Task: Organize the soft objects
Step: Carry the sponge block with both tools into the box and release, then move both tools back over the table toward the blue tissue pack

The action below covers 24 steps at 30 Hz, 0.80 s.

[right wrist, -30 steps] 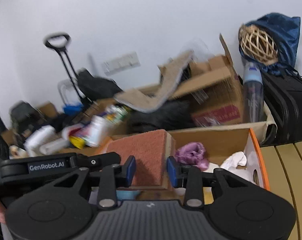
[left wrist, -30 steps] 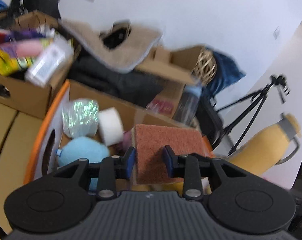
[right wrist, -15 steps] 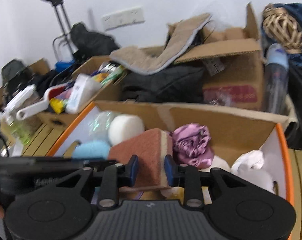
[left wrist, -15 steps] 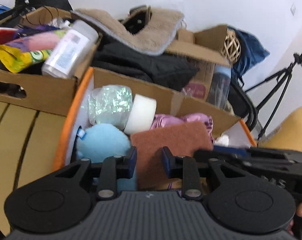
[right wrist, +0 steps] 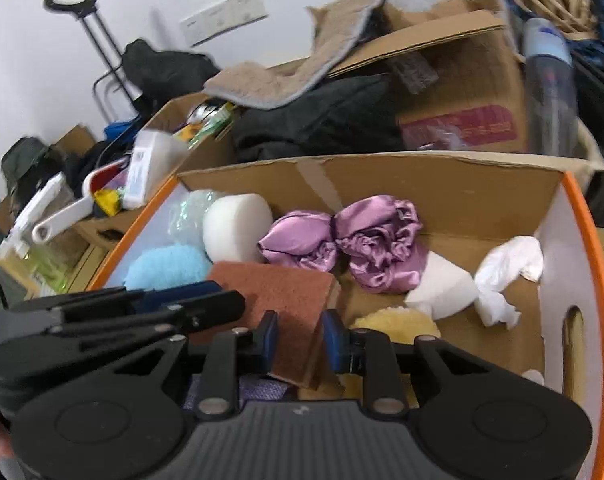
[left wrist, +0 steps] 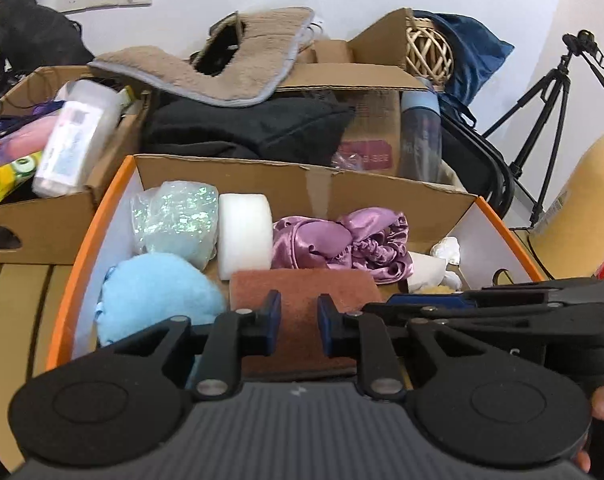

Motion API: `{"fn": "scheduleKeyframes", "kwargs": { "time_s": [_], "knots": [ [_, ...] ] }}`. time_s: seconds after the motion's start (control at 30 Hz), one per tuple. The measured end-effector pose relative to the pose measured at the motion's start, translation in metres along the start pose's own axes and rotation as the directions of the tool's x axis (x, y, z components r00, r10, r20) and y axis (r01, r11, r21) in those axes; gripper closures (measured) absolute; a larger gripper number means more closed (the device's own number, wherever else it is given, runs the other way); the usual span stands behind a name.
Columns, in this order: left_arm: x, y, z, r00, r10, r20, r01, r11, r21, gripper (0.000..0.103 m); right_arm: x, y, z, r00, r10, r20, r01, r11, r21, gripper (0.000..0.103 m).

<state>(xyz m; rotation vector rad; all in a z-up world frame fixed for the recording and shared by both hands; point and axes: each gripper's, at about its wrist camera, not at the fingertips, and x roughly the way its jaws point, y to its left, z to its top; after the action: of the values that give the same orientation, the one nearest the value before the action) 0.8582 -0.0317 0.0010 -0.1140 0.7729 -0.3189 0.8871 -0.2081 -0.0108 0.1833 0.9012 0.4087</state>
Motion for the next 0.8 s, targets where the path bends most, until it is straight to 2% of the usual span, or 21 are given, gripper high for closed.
{"fn": "scheduleKeyframes", "kwargs": {
  "time_s": [0.1, 0.17, 0.23, 0.27, 0.3, 0.5, 0.57, 0.63, 0.8],
  "knots": [
    [-0.004, 0.0, -0.003, 1.0, -0.018, 0.001, 0.018, 1.0, -0.017, 0.081, -0.011, 0.005, -0.002, 0.999, -0.049, 0.015, 0.05, 0.998, -0.024, 0.08],
    [-0.011, 0.002, -0.007, 0.999, -0.033, -0.013, 0.033, 0.999, -0.029, 0.081, -0.02, 0.007, -0.002, 0.998, -0.051, 0.025, 0.052, 0.998, -0.036, 0.079],
    [-0.026, 0.002, -0.011, 1.0, -0.022, -0.02, 0.022, 0.999, -0.036, 0.081, -0.035, 0.008, -0.003, 0.998, -0.051, 0.039, 0.053, 0.997, -0.049, 0.074],
    [-0.038, 0.0, -0.012, 1.0, -0.026, -0.009, 0.026, 0.999, -0.029, 0.081, -0.042, 0.009, -0.004, 0.997, -0.058, 0.054, 0.061, 0.996, -0.057, 0.066],
    [-0.05, -0.004, -0.012, 0.999, -0.032, 0.006, 0.033, 0.999, -0.019, 0.081, -0.052, 0.009, -0.005, 0.995, -0.069, 0.07, 0.074, 0.995, -0.07, 0.061],
    [-0.155, -0.023, -0.014, 0.988, -0.046, 0.145, 0.042, 0.999, 0.032, 0.081, -0.131, 0.017, -0.018, 0.984, -0.098, 0.151, 0.114, 0.988, -0.104, 0.057],
    [-0.193, -0.028, -0.026, 0.981, -0.038, 0.191, 0.029, 0.998, 0.05, 0.08, -0.161, 0.019, -0.026, 0.978, -0.103, 0.182, 0.125, 0.986, -0.113, 0.053],
    [-0.226, -0.034, -0.043, 0.972, -0.024, 0.233, 0.007, 0.997, 0.071, 0.07, -0.195, 0.024, -0.04, 0.971, -0.101, 0.216, 0.129, 0.984, -0.123, 0.048],
    [-0.298, -0.05, -0.106, 0.946, 0.001, 0.324, -0.031, 0.996, 0.089, 0.057, -0.266, 0.041, -0.102, 0.96, -0.068, 0.271, 0.118, 0.978, -0.172, 0.046]
  ]
}}
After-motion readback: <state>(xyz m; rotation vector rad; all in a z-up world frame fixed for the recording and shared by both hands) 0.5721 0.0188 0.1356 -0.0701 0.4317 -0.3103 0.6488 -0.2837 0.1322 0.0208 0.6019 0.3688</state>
